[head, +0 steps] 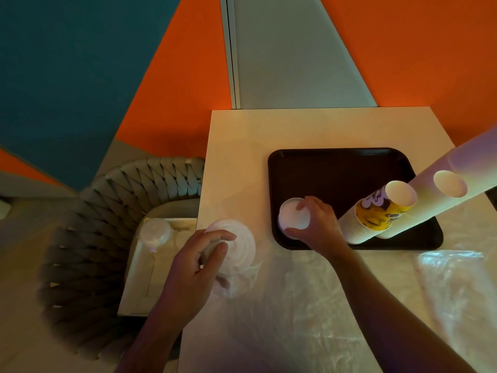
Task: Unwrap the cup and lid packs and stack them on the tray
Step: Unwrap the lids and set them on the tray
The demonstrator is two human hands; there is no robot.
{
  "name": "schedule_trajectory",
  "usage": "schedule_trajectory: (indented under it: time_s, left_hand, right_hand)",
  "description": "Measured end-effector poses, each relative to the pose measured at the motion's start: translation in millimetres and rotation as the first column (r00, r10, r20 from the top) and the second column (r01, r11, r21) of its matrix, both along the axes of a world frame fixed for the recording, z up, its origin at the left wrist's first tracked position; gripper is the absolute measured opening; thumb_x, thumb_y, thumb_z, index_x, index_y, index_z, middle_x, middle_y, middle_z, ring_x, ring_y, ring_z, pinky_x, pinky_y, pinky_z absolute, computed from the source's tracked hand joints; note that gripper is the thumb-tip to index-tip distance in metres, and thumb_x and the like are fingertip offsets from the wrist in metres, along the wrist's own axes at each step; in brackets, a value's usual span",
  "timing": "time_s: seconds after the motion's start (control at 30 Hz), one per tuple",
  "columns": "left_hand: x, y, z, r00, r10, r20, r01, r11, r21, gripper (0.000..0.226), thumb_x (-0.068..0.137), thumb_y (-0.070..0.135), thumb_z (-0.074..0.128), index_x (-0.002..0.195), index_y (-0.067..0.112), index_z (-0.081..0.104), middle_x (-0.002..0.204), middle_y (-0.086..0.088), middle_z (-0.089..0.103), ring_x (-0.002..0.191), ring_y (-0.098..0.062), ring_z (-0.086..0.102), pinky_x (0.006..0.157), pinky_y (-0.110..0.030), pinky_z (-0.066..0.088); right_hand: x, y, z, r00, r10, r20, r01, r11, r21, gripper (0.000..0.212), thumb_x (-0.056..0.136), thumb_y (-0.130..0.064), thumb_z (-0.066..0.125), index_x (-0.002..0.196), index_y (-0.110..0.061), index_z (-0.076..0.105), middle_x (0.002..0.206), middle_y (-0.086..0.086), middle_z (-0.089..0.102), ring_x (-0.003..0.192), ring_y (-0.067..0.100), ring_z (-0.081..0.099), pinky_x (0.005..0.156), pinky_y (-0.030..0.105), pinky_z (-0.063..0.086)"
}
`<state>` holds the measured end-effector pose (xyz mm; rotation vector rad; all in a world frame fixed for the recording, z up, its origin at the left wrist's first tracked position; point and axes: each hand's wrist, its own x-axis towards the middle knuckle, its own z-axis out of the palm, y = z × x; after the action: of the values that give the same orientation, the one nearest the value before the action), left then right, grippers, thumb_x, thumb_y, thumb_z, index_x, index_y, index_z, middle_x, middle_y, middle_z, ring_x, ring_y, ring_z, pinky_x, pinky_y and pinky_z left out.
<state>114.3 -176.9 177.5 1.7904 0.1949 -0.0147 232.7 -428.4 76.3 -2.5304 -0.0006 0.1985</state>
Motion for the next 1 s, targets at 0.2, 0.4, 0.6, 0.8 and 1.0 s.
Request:
schedule_trajectory:
  time_s: [0.2, 0.4, 0.6, 0.8, 1.0]
  left_hand:
    - [1, 2, -2, 1.0, 0.011, -0.004, -0.011, 1.0, 0.002, 0.026, 0.097, 0.005, 0.057, 0.099, 0.025, 0.072, 0.11, 0.014, 0.065, 0.099, -0.003, 0.062, 0.055, -0.022, 0.056]
    - [-1, 1, -3, 1.0, 0.01, -0.007, -0.01, 0.999, -0.034, 0.023, 0.097, 0.005, 0.057, 0.106, 0.023, 0.068, 0.11, 0.025, 0.062, 0.099, -0.002, 0.063, 0.055, -0.023, 0.056]
    - [-1, 0, 0, 0.999, 0.03, -0.021, -0.031, 0.997, -0.064, 0.04, 0.095, 0.016, 0.061, 0.124, 0.042, 0.054, 0.114, 0.034, 0.059, 0.101, -0.003, 0.065, 0.056, -0.029, 0.059]
    - [-2, 0, 0, 1.0, 0.003, -0.01, -0.003, 1.0, 0.023, 0.044, 0.091, 0.045, 0.062, 0.132, 0.053, 0.05, 0.126, 0.025, 0.058, 0.113, -0.012, 0.063, 0.08, -0.041, 0.061]
    - [-3, -10, 11, 0.996, -0.033, 0.087, 0.034, 0.999, -0.003, 0.042, 0.092, 0.033, 0.061, 0.13, 0.046, 0.05, 0.13, 0.025, 0.055, 0.112, 0.007, 0.058, 0.065, -0.017, 0.058]
  right_hand:
    - [-2, -1, -7, 0.999, 0.022, -0.043, -0.021, 1.0, 0.023, 0.066, 0.069, -0.038, 0.092, 0.121, -0.021, 0.054, 0.147, 0.0, 0.044, 0.13, 0.026, 0.044, 0.091, 0.028, 0.039]
    - [-6, -3, -15, 0.999, 0.027, -0.045, -0.028, 1.0, -0.003, 0.065, 0.067, -0.036, 0.093, 0.119, -0.021, 0.057, 0.152, 0.0, 0.038, 0.132, 0.028, 0.043, 0.093, 0.029, 0.041]
    - [-11, -3, 0, 0.999, -0.026, 0.024, 0.026, 1.0, 0.001, 0.071, 0.061, -0.047, 0.094, 0.117, -0.026, 0.055, 0.152, -0.003, 0.034, 0.132, 0.026, 0.037, 0.1, 0.043, 0.044]
    - [-34, 29, 64, 0.993, -0.116, -0.009, 0.104, 0.851, 0.514, 0.013, 0.089, -0.025, 0.077, 0.095, -0.029, 0.067, 0.1, -0.007, 0.069, 0.088, 0.005, 0.067, 0.069, 0.018, 0.051]
    - [-63, 59, 103, 0.995, 0.099, 0.003, -0.082, 0.798, 0.597, 0.022, 0.089, -0.019, 0.077, 0.11, -0.024, 0.074, 0.1, -0.012, 0.07, 0.084, 0.005, 0.068, 0.072, 0.015, 0.054]
